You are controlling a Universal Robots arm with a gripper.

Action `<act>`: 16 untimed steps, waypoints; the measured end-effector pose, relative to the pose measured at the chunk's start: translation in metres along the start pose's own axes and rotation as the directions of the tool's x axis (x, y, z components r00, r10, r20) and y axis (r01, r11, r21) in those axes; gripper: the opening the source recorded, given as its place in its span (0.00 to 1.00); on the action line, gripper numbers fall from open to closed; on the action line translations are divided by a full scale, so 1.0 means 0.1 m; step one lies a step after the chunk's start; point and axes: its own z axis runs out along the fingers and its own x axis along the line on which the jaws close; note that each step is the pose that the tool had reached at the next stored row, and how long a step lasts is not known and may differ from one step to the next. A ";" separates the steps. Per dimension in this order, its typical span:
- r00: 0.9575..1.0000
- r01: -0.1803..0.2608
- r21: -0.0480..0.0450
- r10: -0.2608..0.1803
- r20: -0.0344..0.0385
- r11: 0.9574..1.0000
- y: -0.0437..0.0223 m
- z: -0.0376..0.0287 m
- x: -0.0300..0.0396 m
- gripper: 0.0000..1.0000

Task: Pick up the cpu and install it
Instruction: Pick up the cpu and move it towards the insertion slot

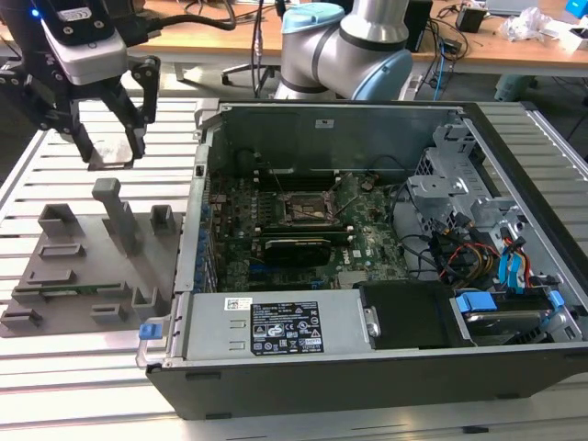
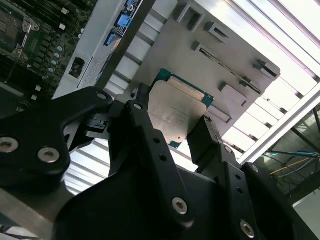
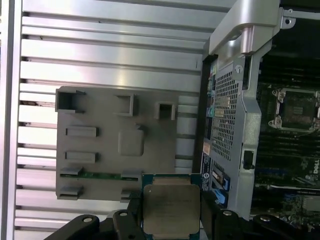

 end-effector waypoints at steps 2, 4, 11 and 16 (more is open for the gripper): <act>1.000 0.000 0.000 0.000 0.000 1.000 0.002 0.031 -0.013 0.55; 1.000 0.000 0.000 0.000 0.000 1.000 0.006 0.083 -0.036 0.55; 1.000 0.000 0.000 0.000 0.000 1.000 0.016 0.180 -0.181 0.55; 1.000 0.000 0.000 0.000 0.000 1.000 0.012 0.188 -0.336 0.55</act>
